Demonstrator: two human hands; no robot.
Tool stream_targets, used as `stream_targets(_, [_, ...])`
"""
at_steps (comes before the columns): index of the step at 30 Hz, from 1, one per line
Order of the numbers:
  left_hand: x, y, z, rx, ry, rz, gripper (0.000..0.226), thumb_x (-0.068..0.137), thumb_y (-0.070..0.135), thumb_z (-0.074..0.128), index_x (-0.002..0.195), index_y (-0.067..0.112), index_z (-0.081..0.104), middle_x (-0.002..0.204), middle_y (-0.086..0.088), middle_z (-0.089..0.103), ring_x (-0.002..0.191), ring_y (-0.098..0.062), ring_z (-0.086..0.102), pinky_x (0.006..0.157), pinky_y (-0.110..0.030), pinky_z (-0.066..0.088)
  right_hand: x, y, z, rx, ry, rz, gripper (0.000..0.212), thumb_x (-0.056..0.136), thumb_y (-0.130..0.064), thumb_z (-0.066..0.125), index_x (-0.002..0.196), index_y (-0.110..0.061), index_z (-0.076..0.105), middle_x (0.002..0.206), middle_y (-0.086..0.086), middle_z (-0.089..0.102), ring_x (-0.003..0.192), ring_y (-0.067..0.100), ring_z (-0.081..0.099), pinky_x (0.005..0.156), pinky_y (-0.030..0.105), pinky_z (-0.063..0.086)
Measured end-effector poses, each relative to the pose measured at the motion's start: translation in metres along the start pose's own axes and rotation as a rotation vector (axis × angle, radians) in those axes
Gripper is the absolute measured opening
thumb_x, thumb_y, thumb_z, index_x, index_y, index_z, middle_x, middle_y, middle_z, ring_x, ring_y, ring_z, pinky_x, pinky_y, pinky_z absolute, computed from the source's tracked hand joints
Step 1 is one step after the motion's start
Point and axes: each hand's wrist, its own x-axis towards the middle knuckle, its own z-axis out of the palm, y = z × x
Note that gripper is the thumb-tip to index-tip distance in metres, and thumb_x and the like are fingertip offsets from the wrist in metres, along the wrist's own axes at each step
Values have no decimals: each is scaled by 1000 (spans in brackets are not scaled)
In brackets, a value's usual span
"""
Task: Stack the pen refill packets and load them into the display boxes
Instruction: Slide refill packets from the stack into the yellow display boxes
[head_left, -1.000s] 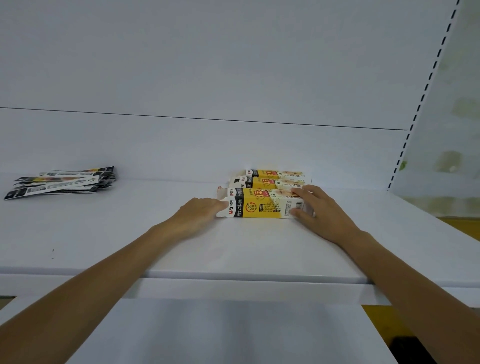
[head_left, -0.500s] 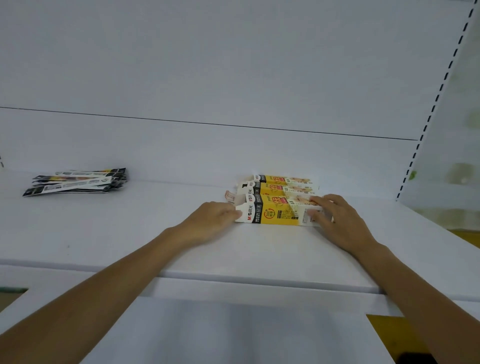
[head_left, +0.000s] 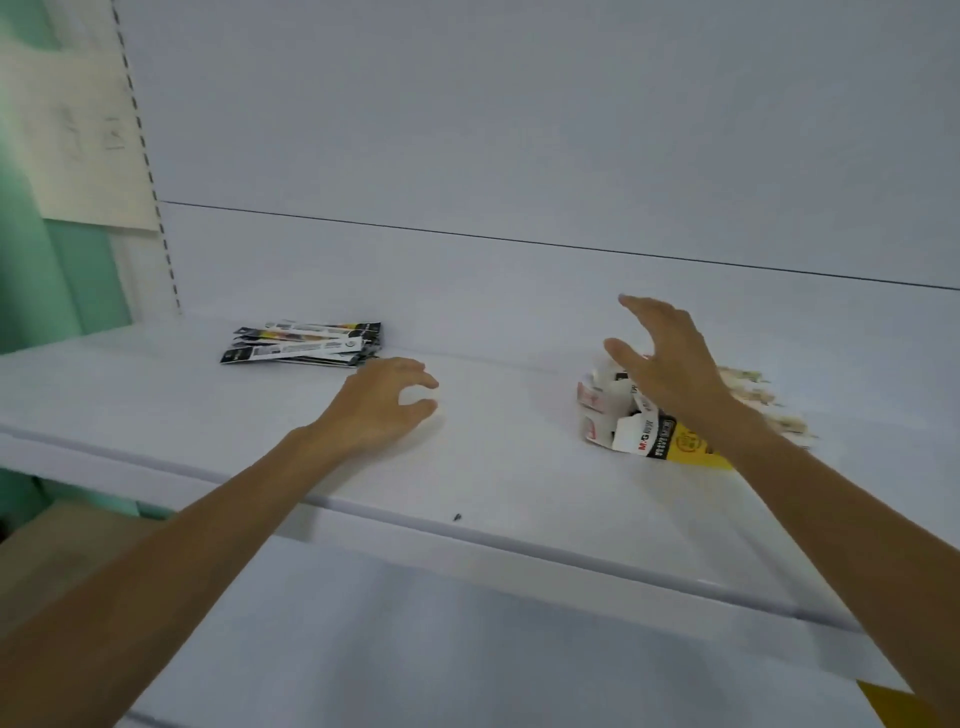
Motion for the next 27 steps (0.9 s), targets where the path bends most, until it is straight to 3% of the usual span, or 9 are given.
stream_targets(7, [-13,-114,-73,-27,86,-218,32,88,21,59,119,14,60,133,-2,54,124,-19,45,96,-21,28,39,-107,113,54,-193,-149,57,92,-33,53,143,-21,32,148,-1,33,136,18,26,109,30,20])
stream_targets(10, [-7,-164,-88,18,28,-249,37,88,21,59,124,13,57,133,-4,53,122,-20,46,95,-23,30,55,-145,151,80,-258,-143,53,92,-35,52,141,-21,37,146,-2,36,134,19,29,110,32,23])
stream_targets(16, [26,-240,-112,70,-112,-169,42,90,23,58,130,13,50,138,-4,47,126,-21,41,98,-25,28,91,-199,208,115,-369,-75,34,97,-30,44,118,-7,58,122,9,57,114,26,50,94,33,36])
stream_targets(21, [49,-255,-119,-2,-241,-9,54,91,26,57,140,17,36,137,7,43,127,-13,39,97,-22,29,111,-217,242,90,-450,61,37,96,-35,44,125,-15,52,127,0,54,115,22,50,96,33,37])
stream_targets(24, [59,-264,-115,76,-314,113,45,89,36,55,132,24,49,130,7,54,119,-16,49,100,-31,37,109,-213,257,-44,-549,77,44,90,-48,51,127,-25,54,126,-4,55,119,19,48,99,34,38])
stream_targets(27, [62,-275,-115,123,-213,130,22,90,33,55,107,23,65,108,6,63,103,-15,54,89,-30,40,112,-212,254,55,-404,178,52,85,-58,50,97,-12,69,100,5,66,96,25,59,83,35,44])
